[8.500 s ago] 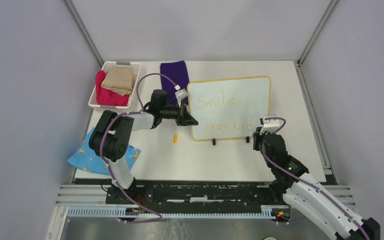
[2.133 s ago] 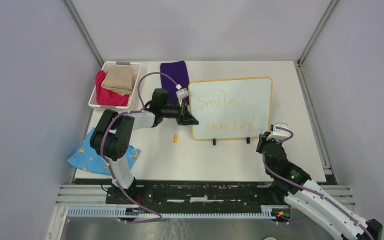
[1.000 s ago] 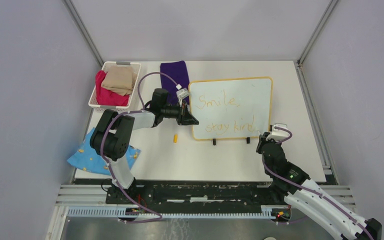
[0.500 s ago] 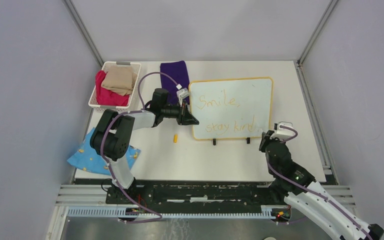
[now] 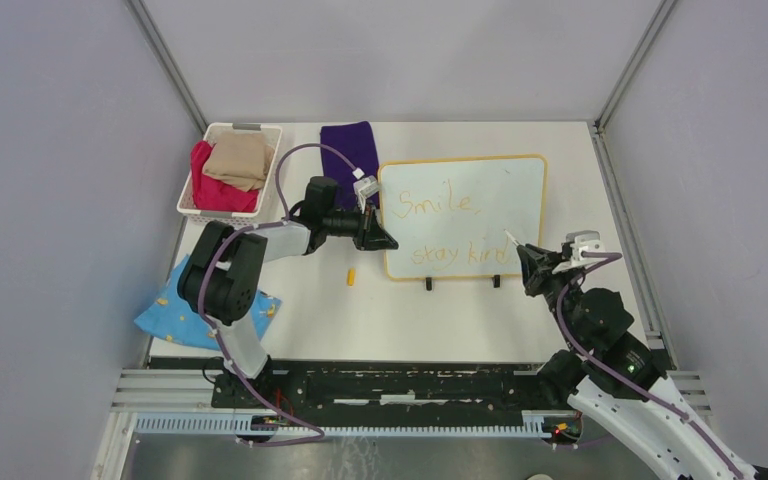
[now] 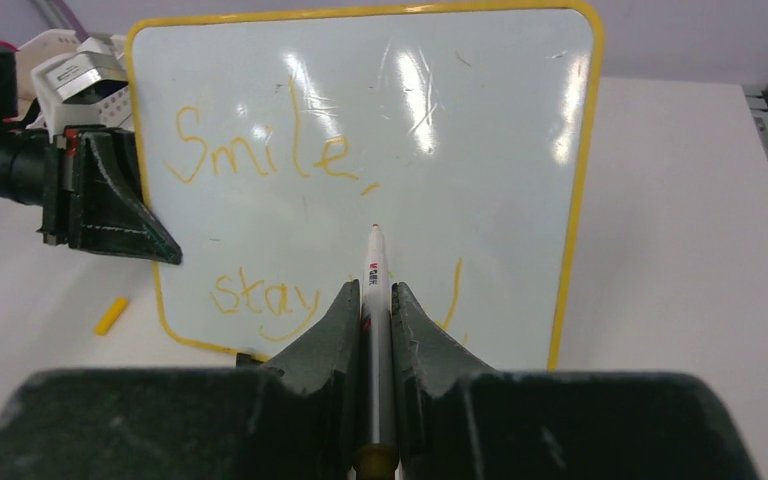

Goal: Write a sentence on the whiteboard
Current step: Write a sentence on the whiteboard, then move the whiteboard to the center of the board.

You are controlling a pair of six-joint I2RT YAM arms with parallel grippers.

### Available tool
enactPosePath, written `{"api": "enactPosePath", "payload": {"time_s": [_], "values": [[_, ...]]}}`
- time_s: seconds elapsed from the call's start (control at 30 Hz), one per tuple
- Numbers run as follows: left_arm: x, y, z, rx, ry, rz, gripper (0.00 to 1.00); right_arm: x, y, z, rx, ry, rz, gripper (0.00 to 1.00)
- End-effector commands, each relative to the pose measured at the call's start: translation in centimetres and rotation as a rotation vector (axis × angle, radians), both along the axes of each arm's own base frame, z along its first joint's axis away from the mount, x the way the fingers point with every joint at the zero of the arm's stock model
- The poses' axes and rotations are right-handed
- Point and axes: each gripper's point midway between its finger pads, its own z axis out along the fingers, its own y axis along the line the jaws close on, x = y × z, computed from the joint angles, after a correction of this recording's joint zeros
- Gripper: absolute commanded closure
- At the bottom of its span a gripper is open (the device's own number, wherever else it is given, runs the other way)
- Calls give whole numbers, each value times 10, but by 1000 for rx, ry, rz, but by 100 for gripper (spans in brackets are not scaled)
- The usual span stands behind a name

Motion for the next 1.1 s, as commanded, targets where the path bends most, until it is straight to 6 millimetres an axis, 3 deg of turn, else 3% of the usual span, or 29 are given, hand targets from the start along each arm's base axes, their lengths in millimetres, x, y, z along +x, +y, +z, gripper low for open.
{"api": "enactPosePath", "payload": {"time_s": [0.0, 0.6, 0.67, 0.83, 0.87, 0.9, 1.07], "values": [[-8, 26, -64, 264, 30, 109, 77, -8, 18, 29, -22, -83, 133, 100], [1, 32, -25, 219, -27, 197, 45, -17, 38, 29, -48, -115, 264, 100], [2, 33, -18, 215, -43, 210, 33, -18, 40, 30, -49, -120, 276, 100], [7, 37, -3, 207, -83, 252, 22, -20, 45, 33, -48, -128, 307, 100], [7, 39, -1, 209, -89, 264, 5, -20, 45, 33, -51, -131, 309, 100], [10, 41, -1, 217, -97, 284, 1, -20, 45, 34, -54, -133, 310, 100], [22, 54, 11, 243, -155, 397, 0, -17, 45, 31, -75, -131, 302, 100]]}}
